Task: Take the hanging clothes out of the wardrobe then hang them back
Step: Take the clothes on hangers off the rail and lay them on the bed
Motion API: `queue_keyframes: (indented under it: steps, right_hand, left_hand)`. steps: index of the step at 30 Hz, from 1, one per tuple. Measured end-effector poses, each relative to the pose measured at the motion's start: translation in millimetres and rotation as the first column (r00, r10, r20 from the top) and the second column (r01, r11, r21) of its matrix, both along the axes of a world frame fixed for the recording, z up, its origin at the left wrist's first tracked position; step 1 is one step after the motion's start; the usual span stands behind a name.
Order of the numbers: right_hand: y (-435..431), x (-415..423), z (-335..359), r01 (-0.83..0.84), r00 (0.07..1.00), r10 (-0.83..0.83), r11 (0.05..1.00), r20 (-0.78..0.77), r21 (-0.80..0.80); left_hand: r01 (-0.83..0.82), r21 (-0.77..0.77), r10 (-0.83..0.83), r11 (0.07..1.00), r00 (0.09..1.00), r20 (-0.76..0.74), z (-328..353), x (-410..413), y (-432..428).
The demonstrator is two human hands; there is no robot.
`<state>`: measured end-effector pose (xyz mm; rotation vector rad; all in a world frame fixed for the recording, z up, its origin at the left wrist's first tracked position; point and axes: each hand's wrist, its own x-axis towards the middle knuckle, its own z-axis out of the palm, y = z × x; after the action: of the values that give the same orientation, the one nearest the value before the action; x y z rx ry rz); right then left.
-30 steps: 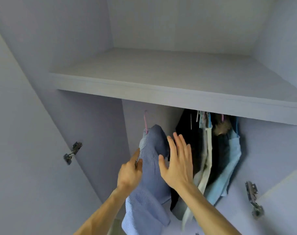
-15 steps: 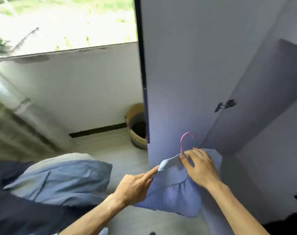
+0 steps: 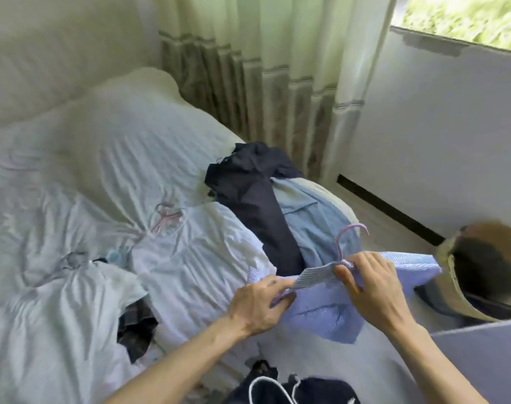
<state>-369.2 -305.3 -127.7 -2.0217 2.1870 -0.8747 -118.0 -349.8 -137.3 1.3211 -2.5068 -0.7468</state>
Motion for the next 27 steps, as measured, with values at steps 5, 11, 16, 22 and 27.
queue_keyframes:
  steps: [5,11,16,22,27]
  right_hand:
    - [-66.2,65.8,10.2,-0.227,0.974,0.227,0.974,-0.024,0.003]
    - [-118.5,149.0,36.1,-0.408,0.913,0.407,0.913,0.038,0.027]
    - [-158.4,160.2,46.6,-0.512,0.857,0.514,0.836,0.042,0.200]
    - [-214.5,122.3,11.2,-0.319,0.944,0.326,0.862,0.050,0.393]
    - [-254.2,141.3,-3.7,-0.379,0.901,0.215,0.813,0.377,0.442]
  left_hand:
    - [-0.286,-0.099,0.269,0.953,0.951,-0.150,19.2,52.4,-1.4]
    - [-0.603,-0.163,0.566,0.781,0.793,-0.226,38.1,108.4,-15.6]
    - [-0.741,0.062,0.710,0.669,0.612,-0.349,51.6,144.6,-39.4]
    - [-0.845,0.005,0.798,0.535,0.504,-0.331,57.1,187.5,-96.2]
    - [-0.904,-0.073,0.860,0.420,0.423,-0.285,54.3,235.1,-150.8]
